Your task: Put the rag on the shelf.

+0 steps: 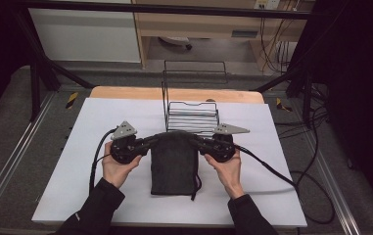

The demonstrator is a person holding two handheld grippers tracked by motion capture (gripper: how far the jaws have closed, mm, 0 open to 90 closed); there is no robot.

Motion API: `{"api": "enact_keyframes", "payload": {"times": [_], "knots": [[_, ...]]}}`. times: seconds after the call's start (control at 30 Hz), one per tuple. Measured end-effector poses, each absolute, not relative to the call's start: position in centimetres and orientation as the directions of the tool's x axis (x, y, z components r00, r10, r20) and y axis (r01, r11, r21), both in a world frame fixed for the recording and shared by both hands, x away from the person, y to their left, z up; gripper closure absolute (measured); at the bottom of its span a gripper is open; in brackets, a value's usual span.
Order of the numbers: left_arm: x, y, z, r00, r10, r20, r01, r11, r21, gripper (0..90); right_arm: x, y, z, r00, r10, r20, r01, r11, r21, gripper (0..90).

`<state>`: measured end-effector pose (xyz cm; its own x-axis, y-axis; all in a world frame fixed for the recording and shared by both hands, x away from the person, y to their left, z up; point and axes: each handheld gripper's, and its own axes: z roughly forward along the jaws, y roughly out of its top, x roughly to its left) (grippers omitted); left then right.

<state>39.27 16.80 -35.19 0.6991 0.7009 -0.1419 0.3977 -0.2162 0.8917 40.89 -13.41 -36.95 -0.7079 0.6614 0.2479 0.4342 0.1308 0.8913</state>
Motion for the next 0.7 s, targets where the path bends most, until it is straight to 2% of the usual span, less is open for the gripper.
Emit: {"api": "enact_keyframes", "payload": {"times": [0.7], "knots": [[37.3, 16.6, -32.2, 0.716, 0.693, -0.082, 0.281, -0.178, 0.943, 80.1, 39.0, -14.1, -33.3, -0.727, 0.671, 0.143, 0.293, 0.115, 0.949, 77.4]]}}
